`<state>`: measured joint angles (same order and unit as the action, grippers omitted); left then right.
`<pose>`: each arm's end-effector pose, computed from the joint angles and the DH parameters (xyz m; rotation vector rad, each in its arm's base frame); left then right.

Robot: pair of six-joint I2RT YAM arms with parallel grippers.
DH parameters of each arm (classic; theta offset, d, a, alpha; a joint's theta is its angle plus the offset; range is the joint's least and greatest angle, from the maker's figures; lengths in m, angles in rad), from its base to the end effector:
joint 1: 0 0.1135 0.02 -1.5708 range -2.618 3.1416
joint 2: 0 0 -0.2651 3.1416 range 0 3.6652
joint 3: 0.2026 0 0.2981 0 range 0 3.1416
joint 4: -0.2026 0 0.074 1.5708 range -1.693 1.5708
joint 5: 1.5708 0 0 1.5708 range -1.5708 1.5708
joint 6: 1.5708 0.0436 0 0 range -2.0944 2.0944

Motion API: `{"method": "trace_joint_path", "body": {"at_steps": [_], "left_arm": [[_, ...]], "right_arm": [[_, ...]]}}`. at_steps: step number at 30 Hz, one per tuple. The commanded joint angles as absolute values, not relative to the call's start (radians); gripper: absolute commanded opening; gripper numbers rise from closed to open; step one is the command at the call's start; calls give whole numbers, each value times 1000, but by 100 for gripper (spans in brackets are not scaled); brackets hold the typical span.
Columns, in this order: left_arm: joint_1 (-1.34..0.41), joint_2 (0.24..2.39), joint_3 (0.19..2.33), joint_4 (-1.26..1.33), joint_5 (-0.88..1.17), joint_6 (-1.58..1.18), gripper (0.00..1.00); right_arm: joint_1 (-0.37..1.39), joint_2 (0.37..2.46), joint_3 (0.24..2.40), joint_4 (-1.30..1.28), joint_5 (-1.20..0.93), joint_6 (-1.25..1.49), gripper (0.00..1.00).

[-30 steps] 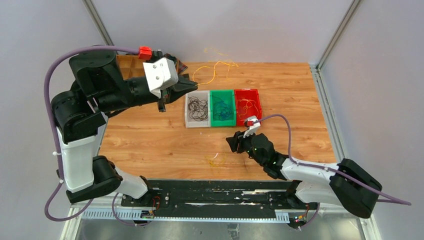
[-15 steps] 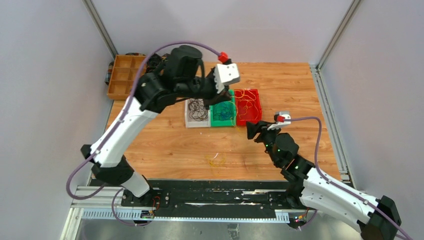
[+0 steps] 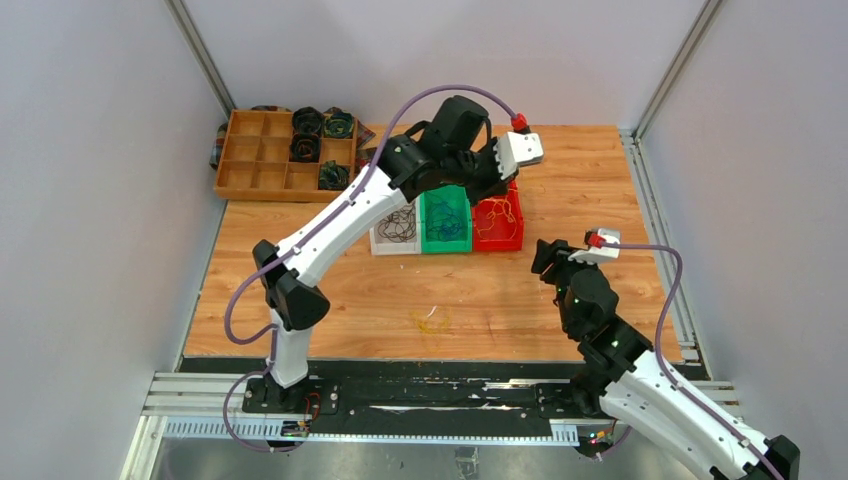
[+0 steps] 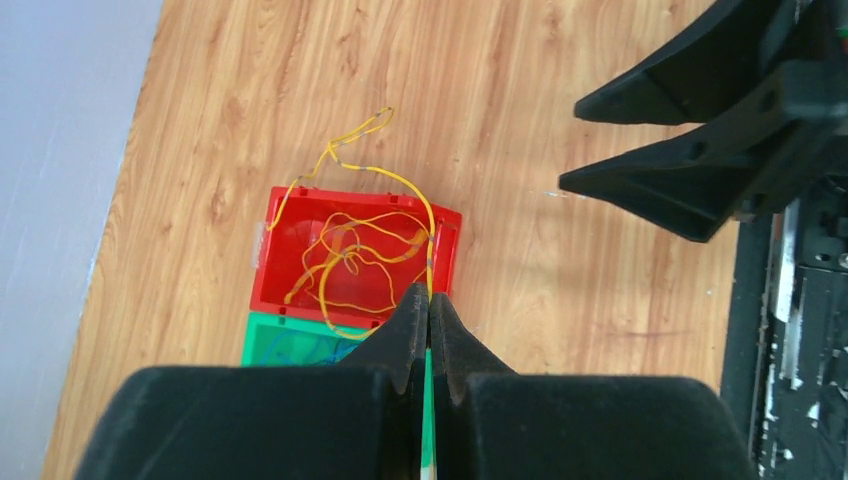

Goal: Untangle the cables
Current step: Place the cable in the bin.

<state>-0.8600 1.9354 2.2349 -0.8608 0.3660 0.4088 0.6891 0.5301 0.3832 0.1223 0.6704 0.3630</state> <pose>0.2967 -0.3686 0.4436 1.4511 1.6010 -0.6534 0.1693 0.1044 0.2615 0.2617 1.5757 0.2853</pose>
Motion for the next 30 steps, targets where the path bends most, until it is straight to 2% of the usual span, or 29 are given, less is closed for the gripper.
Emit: {"method": "trace_joint_path", "body": {"at_steps": [1, 17, 30], "left_arm": [[-862, 1963, 2248, -775, 361, 456, 0], [-780, 2096, 2167, -650, 372, 545, 0], [-784, 2235, 2172, -658, 210, 639, 0]], "right_arm": [[669, 491, 372, 89, 731, 356, 50], [646, 498, 360, 78, 746, 361, 45], [631, 525, 358, 76, 741, 371, 44]]}}
